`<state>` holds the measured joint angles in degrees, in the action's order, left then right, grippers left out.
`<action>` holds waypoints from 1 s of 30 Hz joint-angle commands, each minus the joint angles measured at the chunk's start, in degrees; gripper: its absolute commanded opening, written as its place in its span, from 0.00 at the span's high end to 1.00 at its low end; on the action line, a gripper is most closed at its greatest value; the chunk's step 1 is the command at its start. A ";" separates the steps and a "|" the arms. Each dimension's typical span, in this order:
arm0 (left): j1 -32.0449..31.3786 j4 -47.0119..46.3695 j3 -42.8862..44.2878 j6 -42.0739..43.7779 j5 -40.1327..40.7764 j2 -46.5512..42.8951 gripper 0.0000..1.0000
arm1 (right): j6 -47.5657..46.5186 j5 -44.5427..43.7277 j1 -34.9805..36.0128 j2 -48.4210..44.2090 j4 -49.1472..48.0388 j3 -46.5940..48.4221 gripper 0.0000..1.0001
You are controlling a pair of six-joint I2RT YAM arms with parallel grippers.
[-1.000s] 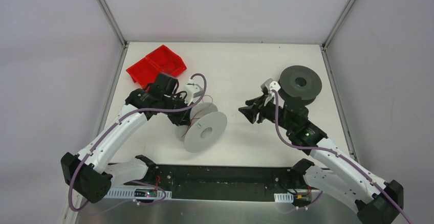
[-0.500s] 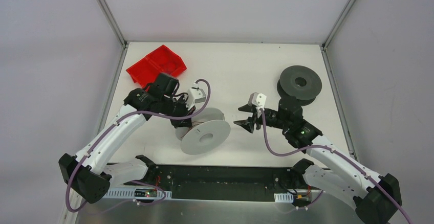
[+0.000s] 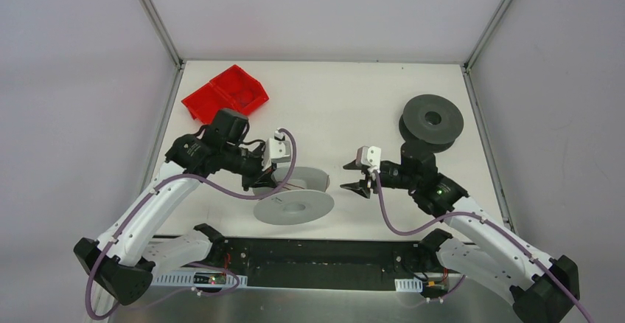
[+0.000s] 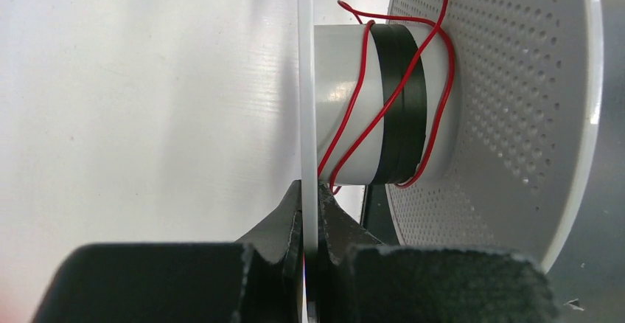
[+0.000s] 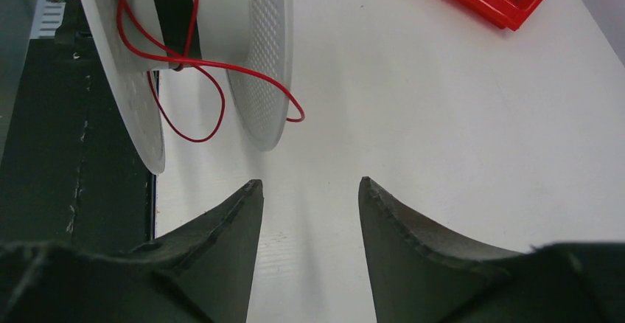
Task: Wrap the cables
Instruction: Wrap the cable around the cable reel.
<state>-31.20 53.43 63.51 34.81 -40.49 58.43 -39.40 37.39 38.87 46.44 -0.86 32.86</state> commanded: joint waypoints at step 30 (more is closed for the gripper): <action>-0.46 3.57 4.21 3.92 -8.25 0.65 1.00 | -13.01 7.62 8.94 3.21 2.93 10.38 0.51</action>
<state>-31.20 56.88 65.87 38.37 -43.55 59.53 -48.66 45.60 46.74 49.04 0.84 39.88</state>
